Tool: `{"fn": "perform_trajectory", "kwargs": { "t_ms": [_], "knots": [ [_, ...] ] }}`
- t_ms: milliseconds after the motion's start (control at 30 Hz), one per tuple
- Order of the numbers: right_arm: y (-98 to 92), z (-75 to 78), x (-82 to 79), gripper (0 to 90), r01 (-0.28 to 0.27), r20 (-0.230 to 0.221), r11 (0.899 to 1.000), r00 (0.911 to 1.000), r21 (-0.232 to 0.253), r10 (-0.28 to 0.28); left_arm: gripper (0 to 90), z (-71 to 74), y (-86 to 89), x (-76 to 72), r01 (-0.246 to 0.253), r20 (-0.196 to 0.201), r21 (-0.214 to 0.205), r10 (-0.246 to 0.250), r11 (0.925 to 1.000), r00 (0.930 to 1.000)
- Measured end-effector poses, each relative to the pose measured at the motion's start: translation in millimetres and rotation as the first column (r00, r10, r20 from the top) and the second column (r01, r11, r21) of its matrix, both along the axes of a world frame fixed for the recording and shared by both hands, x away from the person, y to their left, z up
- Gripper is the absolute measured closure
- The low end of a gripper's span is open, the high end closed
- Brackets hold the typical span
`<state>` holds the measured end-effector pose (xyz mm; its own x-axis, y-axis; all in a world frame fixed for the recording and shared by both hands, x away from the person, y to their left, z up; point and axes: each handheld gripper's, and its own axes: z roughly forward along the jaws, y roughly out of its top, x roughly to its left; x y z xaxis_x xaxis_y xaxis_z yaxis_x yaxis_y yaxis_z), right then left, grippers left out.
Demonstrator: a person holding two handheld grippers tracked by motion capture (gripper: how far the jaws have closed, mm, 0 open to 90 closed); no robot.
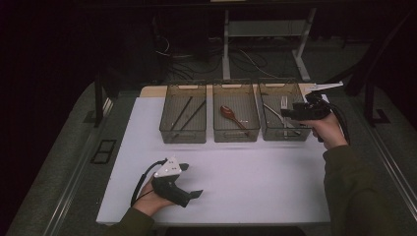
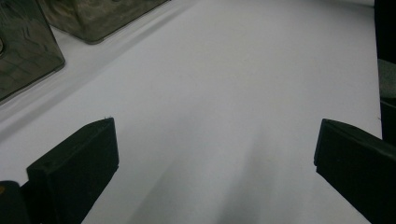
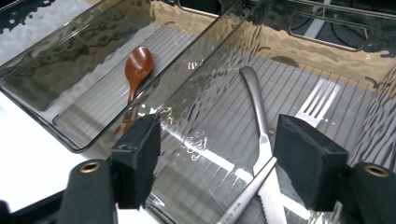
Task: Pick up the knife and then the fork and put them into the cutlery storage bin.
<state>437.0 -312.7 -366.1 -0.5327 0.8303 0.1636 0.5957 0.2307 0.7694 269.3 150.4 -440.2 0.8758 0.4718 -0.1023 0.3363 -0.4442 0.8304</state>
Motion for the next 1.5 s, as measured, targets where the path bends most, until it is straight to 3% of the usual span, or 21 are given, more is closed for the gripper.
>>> {"fn": "perform_trajectory", "kwargs": {
  "t_ms": [100,467,867,1033,1500],
  "knots": [
    [3.2,-0.4,-6.5,27.9,0.002,0.017,1.0,0.9998,-0.014,-0.002,0.0,0.2,-0.5,0.0,0.002,0.002,0.002,-0.002,1.0,1.0],
    [10.8,-2.9,-31.9,21.0,-0.03,0.081,1.0,0.9963,0.009,0.029,0.0,1.0,0.1,-0.7,0.001,0.005,0.002,-0.001,1.0,1.0],
    [24.9,-10.1,-69.4,19.5,-0.085,0.132,0.996,0.9879,0.026,0.081,0.0,1.4,1.0,-0.8,0.001,0.006,0.005,-0.001,1.0,1.0],
    [27.1,-11.3,-85.5,19.4,-0.116,0.151,0.992,0.9826,0.043,0.109,0.0,1.2,1.0,-0.5,0.0,0.004,0.008,0.0,1.0,1.0],
    [27.4,-24.6,-120.6,18.9,-0.134,0.171,0.988,0.978,0.077,0.119,0.0,2.5,0.4,-1.9,0.001,0.008,0.002,-0.001,1.0,1.0]
  ]
}}
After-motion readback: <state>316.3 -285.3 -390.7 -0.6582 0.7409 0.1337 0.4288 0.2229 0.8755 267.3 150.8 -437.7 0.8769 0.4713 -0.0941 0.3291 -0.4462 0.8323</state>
